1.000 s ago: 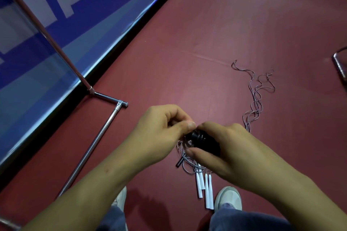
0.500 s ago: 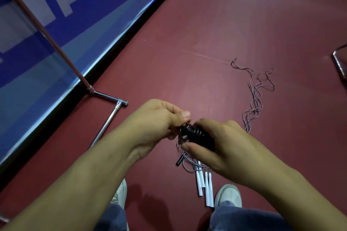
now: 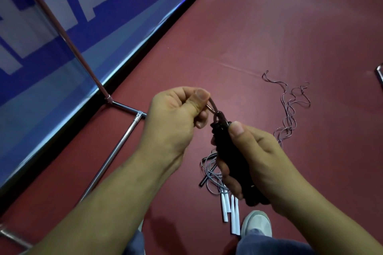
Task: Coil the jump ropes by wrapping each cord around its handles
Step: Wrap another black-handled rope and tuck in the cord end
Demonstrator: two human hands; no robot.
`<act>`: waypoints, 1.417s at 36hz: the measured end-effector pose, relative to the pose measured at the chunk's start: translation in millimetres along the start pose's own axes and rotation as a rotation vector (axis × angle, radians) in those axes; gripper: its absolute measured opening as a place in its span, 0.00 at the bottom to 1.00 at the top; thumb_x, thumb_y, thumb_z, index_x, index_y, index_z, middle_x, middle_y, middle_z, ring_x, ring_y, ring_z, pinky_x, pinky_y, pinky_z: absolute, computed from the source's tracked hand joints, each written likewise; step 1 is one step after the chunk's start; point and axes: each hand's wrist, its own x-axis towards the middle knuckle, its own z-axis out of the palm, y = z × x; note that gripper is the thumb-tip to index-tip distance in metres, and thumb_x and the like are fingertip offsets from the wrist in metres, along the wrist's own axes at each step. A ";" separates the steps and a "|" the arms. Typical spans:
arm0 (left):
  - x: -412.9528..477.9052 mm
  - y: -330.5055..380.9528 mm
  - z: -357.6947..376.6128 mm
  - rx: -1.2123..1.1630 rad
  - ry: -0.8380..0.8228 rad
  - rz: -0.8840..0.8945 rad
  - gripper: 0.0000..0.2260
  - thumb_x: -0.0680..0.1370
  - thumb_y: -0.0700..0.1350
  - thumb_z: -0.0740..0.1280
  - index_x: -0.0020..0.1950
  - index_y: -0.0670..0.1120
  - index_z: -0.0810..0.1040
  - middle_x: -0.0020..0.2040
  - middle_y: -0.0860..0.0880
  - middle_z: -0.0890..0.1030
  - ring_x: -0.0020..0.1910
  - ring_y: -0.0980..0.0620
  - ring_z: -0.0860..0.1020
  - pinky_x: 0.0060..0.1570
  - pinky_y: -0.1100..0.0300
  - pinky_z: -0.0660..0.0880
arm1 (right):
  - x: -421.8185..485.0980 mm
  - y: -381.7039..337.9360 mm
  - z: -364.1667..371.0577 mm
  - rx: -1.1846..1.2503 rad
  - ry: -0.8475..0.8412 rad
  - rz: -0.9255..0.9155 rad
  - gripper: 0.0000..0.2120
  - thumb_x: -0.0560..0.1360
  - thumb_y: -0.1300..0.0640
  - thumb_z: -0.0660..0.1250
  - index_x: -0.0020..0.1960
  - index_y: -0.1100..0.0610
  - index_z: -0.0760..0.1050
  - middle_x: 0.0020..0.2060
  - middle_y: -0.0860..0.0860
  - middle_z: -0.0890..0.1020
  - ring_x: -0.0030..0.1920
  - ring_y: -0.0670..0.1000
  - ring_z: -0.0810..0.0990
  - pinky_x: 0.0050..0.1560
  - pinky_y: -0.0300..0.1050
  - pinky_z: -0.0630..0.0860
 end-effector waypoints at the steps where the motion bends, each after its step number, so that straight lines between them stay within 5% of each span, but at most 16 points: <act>1: 0.1 1.4 -0.7 -0.010 -0.001 0.005 0.07 0.78 0.38 0.68 0.40 0.40 0.77 0.30 0.44 0.74 0.28 0.51 0.70 0.28 0.60 0.68 | 0.9 0.7 1.0 -0.003 0.004 -0.007 0.30 0.76 0.41 0.62 0.53 0.72 0.69 0.29 0.59 0.76 0.20 0.54 0.70 0.22 0.41 0.68; 6: 4.9 3.9 -11.9 0.128 -0.147 0.015 0.06 0.77 0.40 0.70 0.41 0.40 0.79 0.31 0.44 0.77 0.30 0.50 0.72 0.30 0.60 0.70 | 1.3 6.2 4.3 -0.118 0.072 -0.055 0.23 0.78 0.41 0.66 0.46 0.63 0.74 0.27 0.61 0.75 0.20 0.56 0.71 0.21 0.45 0.67; 13: 4.1 7.2 -18.3 0.160 -0.300 -0.071 0.03 0.79 0.37 0.67 0.46 0.39 0.79 0.41 0.42 0.83 0.32 0.52 0.76 0.33 0.60 0.71 | 7.8 8.7 3.3 -0.217 0.035 0.001 0.18 0.73 0.40 0.69 0.48 0.55 0.75 0.30 0.53 0.79 0.26 0.57 0.75 0.25 0.65 0.70; 18: 7.9 8.1 -22.7 0.186 -0.278 -0.082 0.05 0.77 0.30 0.69 0.47 0.39 0.81 0.36 0.44 0.82 0.32 0.51 0.77 0.31 0.60 0.73 | 7.1 8.8 -1.7 -0.167 -0.003 0.023 0.17 0.73 0.39 0.68 0.47 0.53 0.75 0.33 0.54 0.80 0.29 0.59 0.78 0.31 0.57 0.75; 25: 6.1 4.6 -12.2 0.031 -0.143 -0.115 0.07 0.79 0.30 0.64 0.45 0.38 0.78 0.32 0.44 0.79 0.30 0.52 0.75 0.30 0.64 0.74 | 9.2 6.0 5.0 -0.072 0.071 -0.005 0.26 0.78 0.38 0.64 0.50 0.64 0.72 0.29 0.59 0.76 0.22 0.54 0.71 0.22 0.42 0.68; 31: 15.3 13.8 -15.8 -0.066 0.001 -0.055 0.09 0.80 0.29 0.62 0.43 0.39 0.77 0.33 0.44 0.78 0.30 0.51 0.73 0.31 0.63 0.72 | 9.1 4.9 5.2 0.032 0.097 0.050 0.34 0.72 0.35 0.61 0.52 0.69 0.68 0.29 0.61 0.75 0.21 0.53 0.70 0.24 0.40 0.67; 40: 13.5 17.3 -23.3 0.003 -0.046 0.048 0.08 0.79 0.29 0.64 0.44 0.39 0.79 0.35 0.43 0.81 0.33 0.50 0.76 0.36 0.61 0.76 | 13.6 6.2 4.1 -0.087 0.165 0.053 0.32 0.75 0.36 0.60 0.45 0.70 0.68 0.28 0.62 0.76 0.22 0.55 0.71 0.24 0.44 0.68; 51: 17.0 19.3 -27.0 0.024 -0.044 0.055 0.07 0.79 0.30 0.65 0.46 0.39 0.80 0.36 0.43 0.81 0.34 0.49 0.77 0.36 0.60 0.76 | 14.3 9.6 5.2 -0.080 0.114 0.076 0.32 0.78 0.37 0.58 0.49 0.70 0.70 0.29 0.61 0.78 0.22 0.55 0.72 0.23 0.43 0.69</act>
